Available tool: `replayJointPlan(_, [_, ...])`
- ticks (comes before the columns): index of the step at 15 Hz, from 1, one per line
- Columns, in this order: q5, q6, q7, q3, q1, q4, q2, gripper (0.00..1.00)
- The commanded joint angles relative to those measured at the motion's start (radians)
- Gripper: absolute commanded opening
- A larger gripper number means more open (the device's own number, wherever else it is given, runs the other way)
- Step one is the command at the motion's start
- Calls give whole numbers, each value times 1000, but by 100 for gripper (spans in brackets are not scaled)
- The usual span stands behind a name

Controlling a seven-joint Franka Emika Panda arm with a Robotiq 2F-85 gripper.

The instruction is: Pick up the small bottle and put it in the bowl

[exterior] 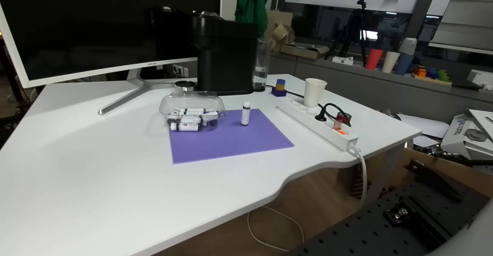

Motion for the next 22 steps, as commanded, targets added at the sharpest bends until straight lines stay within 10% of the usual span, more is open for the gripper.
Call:
replayJointPlan(1, [-27,103,15,7,8,-52,0,100])
replayJointPlan(15, [-29,1073,148,-65,1,-111,643,100])
replayJointPlan(22, [-51,1107,133,-92,24,-117,687,100])
